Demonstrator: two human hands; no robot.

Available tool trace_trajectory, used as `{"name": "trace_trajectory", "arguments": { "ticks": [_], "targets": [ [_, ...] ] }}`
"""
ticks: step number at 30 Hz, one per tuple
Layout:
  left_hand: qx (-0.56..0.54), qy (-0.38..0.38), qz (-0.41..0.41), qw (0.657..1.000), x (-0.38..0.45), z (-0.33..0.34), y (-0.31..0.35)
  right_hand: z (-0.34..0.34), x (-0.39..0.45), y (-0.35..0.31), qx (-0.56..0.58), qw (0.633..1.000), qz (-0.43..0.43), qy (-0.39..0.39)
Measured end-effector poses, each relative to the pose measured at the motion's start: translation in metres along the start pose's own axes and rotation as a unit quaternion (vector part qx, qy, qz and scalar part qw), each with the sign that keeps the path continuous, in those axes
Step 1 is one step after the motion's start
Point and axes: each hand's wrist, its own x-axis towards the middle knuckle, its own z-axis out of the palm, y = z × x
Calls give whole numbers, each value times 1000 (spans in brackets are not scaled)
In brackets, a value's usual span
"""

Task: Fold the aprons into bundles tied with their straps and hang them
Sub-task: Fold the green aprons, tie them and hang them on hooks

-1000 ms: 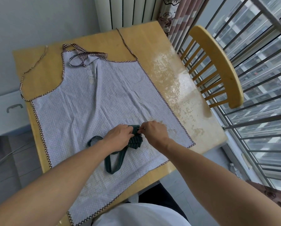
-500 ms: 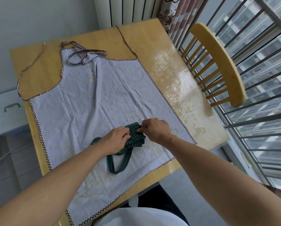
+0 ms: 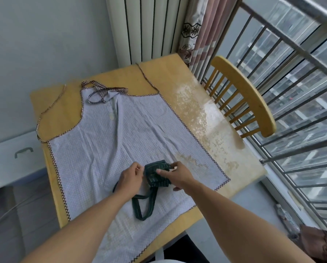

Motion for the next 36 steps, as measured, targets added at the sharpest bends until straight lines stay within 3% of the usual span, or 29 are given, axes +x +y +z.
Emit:
{"name": "trace_trajectory", "arguments": {
  "ticks": [4, 9, 13, 21, 28, 33, 36],
  "targets": [
    [-41, 0, -43, 998, -13, -7, -7, 15, -14, 4, 11, 999, 31, -18],
    [-99, -20, 15, 995, -26, -31, 22, 4, -38, 1, 20, 997, -69, -23],
    [-149, -144, 66, 976, -37, -41, 67, -37, -71, -10, 121, 981, -138, -64],
    [-251, -214, 130, 935, -76, -8, 172, -126, -145, 5, 348, 917, -192, -27],
    [-295, -236, 124, 918, -138, 99, 247, -197, -206, 105, 427, 866, -239, 102],
    [-296, -317, 100, 896, -209, 204, 300, -254, -269, 228, 308, 922, -196, 124],
    [-316, -343, 77, 881, -254, 265, 329, -297, -316, 306, 278, 930, -154, 183]
  ]
}}
